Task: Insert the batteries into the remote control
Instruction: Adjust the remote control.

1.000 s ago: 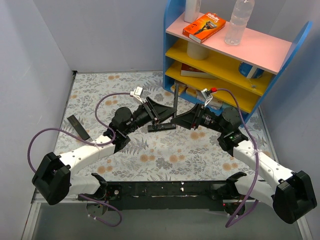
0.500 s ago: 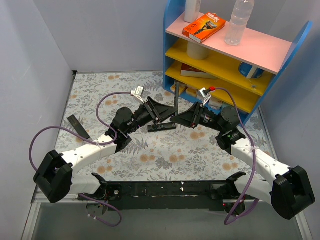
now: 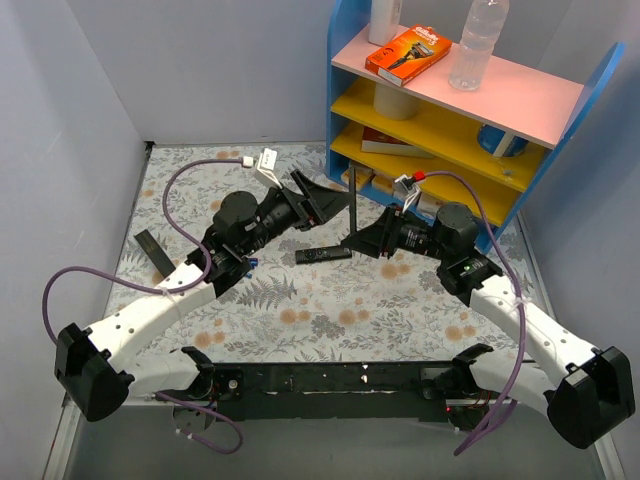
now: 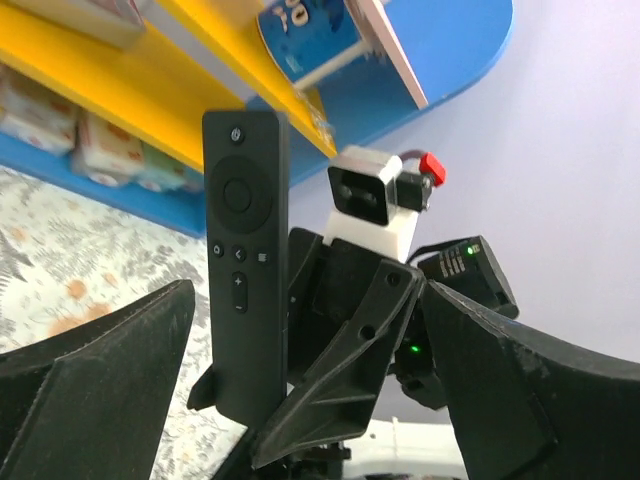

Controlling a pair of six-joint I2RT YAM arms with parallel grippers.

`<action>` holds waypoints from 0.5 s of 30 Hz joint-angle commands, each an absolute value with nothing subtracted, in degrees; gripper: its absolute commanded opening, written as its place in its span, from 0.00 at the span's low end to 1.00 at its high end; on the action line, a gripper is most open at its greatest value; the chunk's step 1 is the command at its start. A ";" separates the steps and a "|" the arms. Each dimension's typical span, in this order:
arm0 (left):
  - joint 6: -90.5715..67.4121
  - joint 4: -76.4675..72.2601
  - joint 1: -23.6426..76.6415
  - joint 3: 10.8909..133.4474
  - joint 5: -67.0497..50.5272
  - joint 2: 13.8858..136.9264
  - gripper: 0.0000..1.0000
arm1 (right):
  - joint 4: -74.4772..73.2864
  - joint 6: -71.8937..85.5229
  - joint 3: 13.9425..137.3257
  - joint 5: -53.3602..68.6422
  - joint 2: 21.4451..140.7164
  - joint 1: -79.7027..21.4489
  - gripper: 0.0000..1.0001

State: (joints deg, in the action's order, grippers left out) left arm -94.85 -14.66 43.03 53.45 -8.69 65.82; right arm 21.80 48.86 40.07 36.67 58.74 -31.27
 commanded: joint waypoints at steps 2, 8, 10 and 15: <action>-84.38 2.08 43.15 62.57 -2.55 65.82 0.98 | 2.24 32.46 48.24 29.45 56.69 -32.43 0.01; -82.36 7.38 43.15 69.42 -3.95 72.40 0.98 | -7.37 25.41 52.29 22.60 56.51 -34.63 0.01; -82.09 8.61 43.15 70.92 -5.00 74.52 0.98 | -9.57 23.56 52.82 20.23 56.43 -35.68 0.01; -81.74 14.05 43.24 77.07 -6.77 81.19 0.97 | -11.95 20.92 53.79 17.14 56.34 -37.26 0.01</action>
State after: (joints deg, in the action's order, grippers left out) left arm -83.59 7.09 43.03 72.18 -5.30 78.15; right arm -8.97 25.61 50.46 21.50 57.67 -36.16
